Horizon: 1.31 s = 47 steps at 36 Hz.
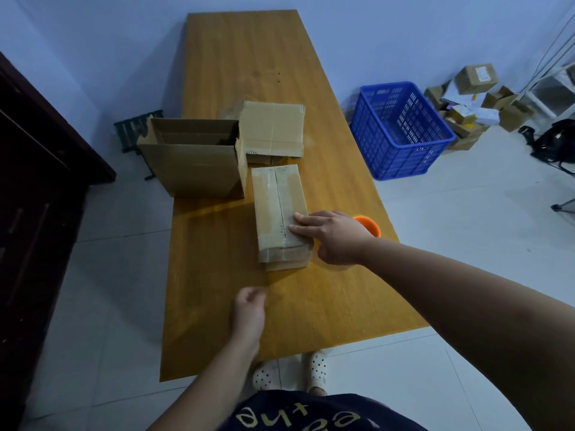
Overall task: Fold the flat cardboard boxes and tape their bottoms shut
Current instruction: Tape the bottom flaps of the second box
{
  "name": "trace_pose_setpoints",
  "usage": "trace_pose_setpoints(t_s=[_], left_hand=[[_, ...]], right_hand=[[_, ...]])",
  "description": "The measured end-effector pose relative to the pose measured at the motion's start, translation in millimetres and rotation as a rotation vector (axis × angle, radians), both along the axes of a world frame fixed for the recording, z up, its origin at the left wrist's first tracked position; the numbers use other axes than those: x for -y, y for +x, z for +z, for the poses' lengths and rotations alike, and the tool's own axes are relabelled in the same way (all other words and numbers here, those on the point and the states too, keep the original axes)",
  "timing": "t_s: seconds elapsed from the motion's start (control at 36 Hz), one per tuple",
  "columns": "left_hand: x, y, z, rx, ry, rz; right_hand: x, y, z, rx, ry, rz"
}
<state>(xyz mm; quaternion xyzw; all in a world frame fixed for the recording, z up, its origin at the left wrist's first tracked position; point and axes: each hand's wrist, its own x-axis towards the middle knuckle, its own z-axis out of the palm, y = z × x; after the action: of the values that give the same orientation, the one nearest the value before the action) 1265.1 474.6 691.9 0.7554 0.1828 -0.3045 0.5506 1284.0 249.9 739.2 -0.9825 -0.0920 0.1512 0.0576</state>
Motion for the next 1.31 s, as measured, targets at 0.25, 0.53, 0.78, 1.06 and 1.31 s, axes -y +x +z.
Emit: trace_pose_setpoints(t_s=[0.25,0.53,0.78,1.06,1.31], left_hand=[[-13.7,65.7,8.1,0.557,0.270,-0.365],[-5.6,79.1,19.3,0.780,0.443,-0.627],[-6.0,84.9,21.8,0.810,0.451,-0.718],[-8.4,92.8,23.0,0.870,0.465,-0.882],[-4.4,95.3,23.9,0.925,0.511,-0.984]], right_hand=[[3.3,3.0,5.3,0.004,-0.036,0.071],[3.4,6.7,5.4,0.037,-0.061,0.102],[5.2,10.3,1.8,0.045,-0.042,0.100],[6.7,7.9,-2.6,0.067,0.000,0.088],[7.8,2.9,-11.7,0.130,0.038,0.082]])
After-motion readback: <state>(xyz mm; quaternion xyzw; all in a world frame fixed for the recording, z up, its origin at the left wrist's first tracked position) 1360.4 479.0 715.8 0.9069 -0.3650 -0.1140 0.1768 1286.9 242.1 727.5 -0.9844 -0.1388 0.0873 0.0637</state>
